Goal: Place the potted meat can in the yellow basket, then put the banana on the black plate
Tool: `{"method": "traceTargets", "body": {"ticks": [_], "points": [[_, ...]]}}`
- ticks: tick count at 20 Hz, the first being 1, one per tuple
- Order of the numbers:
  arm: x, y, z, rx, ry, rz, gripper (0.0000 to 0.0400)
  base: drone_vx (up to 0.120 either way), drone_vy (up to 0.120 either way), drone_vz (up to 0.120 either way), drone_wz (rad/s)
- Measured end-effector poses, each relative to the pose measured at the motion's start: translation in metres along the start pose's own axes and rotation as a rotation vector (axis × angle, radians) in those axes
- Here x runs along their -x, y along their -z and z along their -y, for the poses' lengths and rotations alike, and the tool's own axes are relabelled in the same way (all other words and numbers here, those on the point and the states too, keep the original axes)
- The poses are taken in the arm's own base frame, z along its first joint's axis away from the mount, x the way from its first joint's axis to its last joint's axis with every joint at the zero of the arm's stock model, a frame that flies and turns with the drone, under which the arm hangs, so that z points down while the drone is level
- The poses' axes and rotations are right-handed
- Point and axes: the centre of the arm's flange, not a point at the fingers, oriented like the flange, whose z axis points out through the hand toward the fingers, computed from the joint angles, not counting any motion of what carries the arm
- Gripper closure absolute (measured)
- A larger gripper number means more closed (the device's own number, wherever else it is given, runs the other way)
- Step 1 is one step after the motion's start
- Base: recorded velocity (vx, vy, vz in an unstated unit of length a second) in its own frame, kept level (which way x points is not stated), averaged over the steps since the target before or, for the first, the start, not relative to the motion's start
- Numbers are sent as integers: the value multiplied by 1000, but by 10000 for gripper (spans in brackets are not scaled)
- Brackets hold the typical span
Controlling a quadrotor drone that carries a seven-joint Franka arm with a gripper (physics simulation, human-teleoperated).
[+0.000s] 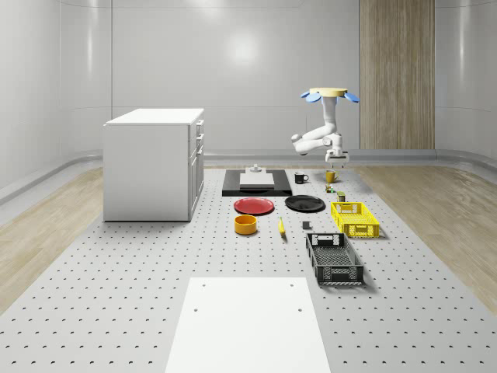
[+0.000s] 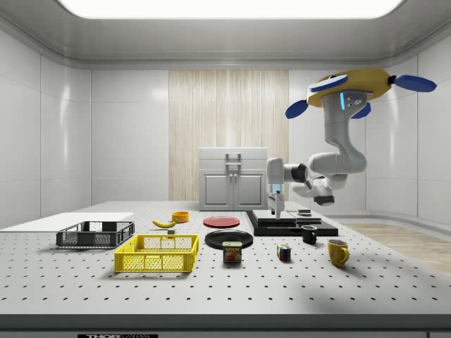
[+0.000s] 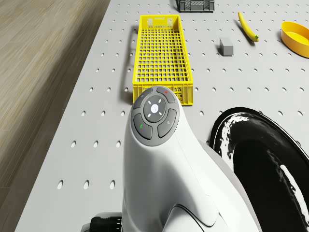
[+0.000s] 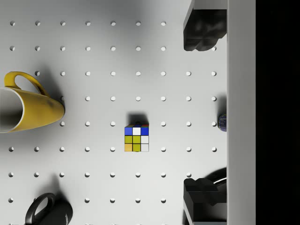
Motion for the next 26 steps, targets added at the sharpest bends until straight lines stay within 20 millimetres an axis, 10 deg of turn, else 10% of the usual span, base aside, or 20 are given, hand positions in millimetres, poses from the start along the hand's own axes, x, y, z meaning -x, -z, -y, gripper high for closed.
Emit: {"method": "traceTargets", "body": {"ticks": [11,26], "points": [[0,0,0,2,0,-3,0,120,0,-120,0],[0,0,0,3,0,-3,0,120,-21,-3,0]]}}
